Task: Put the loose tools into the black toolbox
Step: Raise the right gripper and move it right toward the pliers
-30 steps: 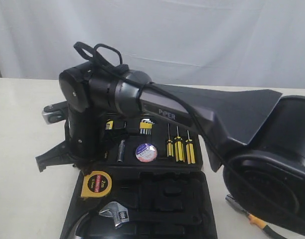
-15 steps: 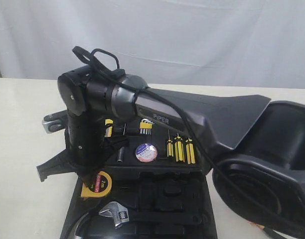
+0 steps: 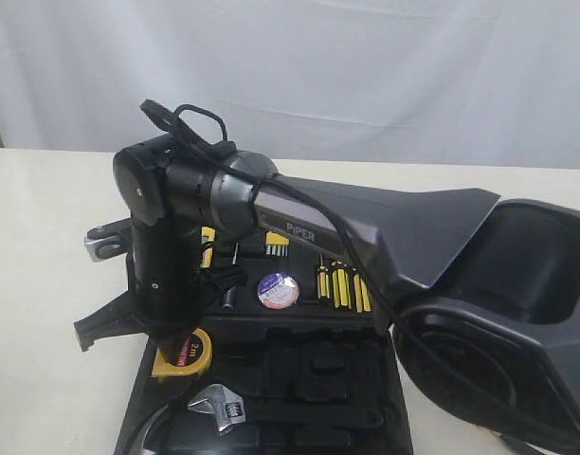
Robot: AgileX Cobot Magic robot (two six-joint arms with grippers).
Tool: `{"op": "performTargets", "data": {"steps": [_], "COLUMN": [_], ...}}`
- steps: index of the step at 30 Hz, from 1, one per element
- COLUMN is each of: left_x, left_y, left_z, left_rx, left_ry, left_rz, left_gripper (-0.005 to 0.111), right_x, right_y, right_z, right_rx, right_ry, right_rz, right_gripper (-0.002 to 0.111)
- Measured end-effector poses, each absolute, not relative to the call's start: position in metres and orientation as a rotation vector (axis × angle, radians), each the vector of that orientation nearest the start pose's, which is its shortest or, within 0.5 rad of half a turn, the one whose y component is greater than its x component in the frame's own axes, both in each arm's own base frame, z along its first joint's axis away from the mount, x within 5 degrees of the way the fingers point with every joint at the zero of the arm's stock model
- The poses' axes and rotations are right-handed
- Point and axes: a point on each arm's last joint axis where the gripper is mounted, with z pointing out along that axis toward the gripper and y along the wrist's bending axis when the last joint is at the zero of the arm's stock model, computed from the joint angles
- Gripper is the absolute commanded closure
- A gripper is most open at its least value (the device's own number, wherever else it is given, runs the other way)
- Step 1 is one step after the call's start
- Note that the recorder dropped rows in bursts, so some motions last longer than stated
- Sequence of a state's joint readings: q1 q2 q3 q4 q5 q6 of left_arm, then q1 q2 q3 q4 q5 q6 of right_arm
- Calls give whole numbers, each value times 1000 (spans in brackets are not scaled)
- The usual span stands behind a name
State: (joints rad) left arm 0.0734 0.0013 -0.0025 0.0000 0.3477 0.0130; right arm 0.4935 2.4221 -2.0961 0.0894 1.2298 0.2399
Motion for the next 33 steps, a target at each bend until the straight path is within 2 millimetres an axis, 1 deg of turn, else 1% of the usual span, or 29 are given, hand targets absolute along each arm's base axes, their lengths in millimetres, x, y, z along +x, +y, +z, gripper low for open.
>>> {"op": "performTargets", "data": {"steps": [6, 10, 12, 15, 17, 18, 26, 28, 30, 31, 32, 33], "left_x": [53, 53, 53, 53, 53, 53, 53, 53, 53, 53, 53, 53], "left_y": [4, 4, 4, 4, 4, 4, 4, 4, 4, 4, 4, 4], "left_z": [183, 183, 183, 183, 183, 183, 183, 183, 183, 183, 183, 183], "left_rx": [-55, -55, -55, -55, -55, -55, -55, -55, -55, -55, -55, -55], "left_ry": [1830, 1830, 1830, 1830, 1830, 1830, 1830, 1830, 1830, 1830, 1830, 1830], "left_rz": [61, 61, 61, 61, 61, 61, 61, 61, 61, 61, 61, 61], "left_gripper": [107, 107, 107, 107, 107, 107, 107, 107, 107, 107, 107, 107], "right_x": [433, 434, 434, 434, 435, 435, 434, 434, 432, 431, 430, 429], "right_y": [239, 236, 236, 236, 236, 237, 238, 238, 237, 236, 236, 234], "right_z": [158, 174, 175, 172, 163, 155, 154, 158, 170, 182, 190, 205], "right_rx": [-367, -382, -382, -386, -388, -389, -414, -412, -413, -411, -410, -412], "right_ry": [3022, 2969, 2967, 2971, 2991, 3012, 3019, 3013, 2993, 2969, 2953, 2921], "right_rz": [156, 127, 127, 122, 112, 107, 118, 125, 137, 149, 152, 155], "right_gripper": [109, 109, 109, 109, 109, 109, 109, 109, 109, 109, 109, 109]}}
